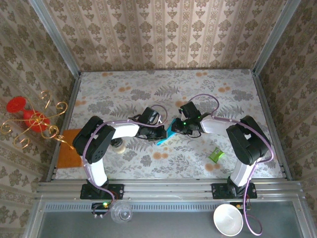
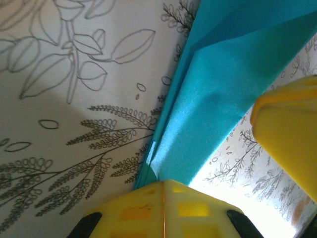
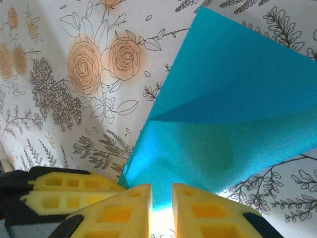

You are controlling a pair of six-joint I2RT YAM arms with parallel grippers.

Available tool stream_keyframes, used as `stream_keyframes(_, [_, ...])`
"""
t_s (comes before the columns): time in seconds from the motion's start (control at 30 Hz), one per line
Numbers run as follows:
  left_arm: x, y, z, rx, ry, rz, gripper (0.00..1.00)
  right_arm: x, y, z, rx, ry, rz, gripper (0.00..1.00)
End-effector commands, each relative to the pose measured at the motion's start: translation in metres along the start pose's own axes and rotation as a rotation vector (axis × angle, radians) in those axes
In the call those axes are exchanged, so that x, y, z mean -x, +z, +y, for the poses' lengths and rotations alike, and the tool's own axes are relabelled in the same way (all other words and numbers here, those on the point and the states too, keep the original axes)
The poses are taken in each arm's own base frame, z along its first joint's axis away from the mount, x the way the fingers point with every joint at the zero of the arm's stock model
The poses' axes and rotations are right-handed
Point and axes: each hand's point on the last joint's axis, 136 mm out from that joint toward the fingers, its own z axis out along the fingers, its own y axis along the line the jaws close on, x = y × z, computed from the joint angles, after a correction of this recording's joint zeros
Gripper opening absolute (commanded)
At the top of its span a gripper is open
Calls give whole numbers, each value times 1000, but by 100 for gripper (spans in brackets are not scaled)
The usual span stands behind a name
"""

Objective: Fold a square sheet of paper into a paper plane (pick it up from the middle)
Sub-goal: Fold the wing for the fifth time at the center of the table.

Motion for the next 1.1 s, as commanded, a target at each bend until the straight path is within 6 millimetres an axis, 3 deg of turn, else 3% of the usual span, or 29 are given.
stream_keyframes(0.0, [-7,2,20,46,-66,11,10,6,-19,-3,-45,-5,-68,26])
stream_keyframes(0.17, [-6,1,17,25,-74,13,10,9,-34,-29,-175,-5,-142,45])
stream_keyframes(0.37, [-5,1,18,15,-87,11,10,11,-23,-36,-242,-21,-100,54])
stream_keyframes(0.53, [-6,1,18,5,-100,12,10,17,-11,-34,-290,-51,-66,56])
stream_keyframes(0.8, [-6,0,16,-11,-108,9,10,12,9,-53,-442,-76,9,55])
stream_keyframes(1.07, [7,-14,-12,-103,-54,-31,13,2,19,-75,-593,-104,70,56])
